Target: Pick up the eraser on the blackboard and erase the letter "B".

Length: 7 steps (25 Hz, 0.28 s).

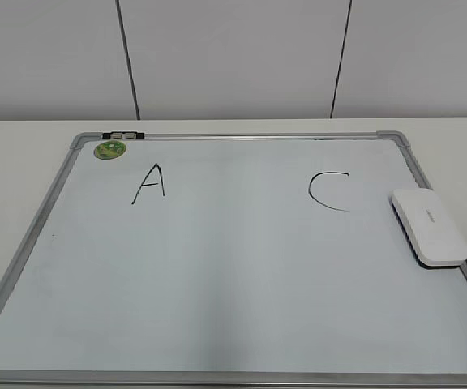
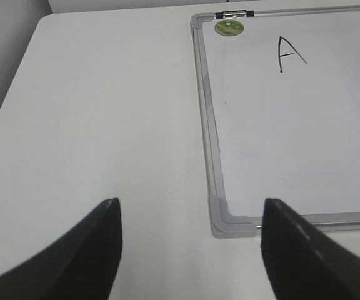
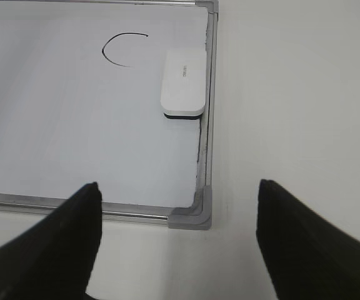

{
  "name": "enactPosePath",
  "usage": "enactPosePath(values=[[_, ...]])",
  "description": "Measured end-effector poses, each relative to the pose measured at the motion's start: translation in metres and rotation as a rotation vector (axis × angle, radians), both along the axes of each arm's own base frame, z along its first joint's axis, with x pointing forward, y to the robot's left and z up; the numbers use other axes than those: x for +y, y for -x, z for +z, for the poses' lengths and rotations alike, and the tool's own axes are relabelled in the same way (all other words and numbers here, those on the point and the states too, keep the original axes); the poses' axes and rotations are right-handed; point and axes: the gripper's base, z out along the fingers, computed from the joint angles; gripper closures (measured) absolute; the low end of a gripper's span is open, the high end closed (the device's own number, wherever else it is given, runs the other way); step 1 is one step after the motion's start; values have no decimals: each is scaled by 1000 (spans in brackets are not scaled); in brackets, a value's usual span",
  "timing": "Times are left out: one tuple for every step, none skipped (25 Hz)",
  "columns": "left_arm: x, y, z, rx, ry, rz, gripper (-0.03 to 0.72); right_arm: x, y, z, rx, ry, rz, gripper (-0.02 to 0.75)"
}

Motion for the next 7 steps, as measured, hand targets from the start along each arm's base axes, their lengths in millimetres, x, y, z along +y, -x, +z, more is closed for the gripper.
enactPosePath(values=[[0,0,0,0,0,0,182,0,0,0,0,0,0,147],[0,0,0,0,0,0,182,0,0,0,0,0,0,147],[0,0,0,0,0,0,182,0,0,0,0,0,0,147],[0,0,0,0,0,0,183,0,0,0,0,0,0,147],[0,0,0,0,0,0,186,0,0,0,0,0,0,147],[0,0,0,0,0,0,191,0,0,0,0,0,0,147],[0,0,0,0,0,0,197,0,0,0,0,0,0,147]])
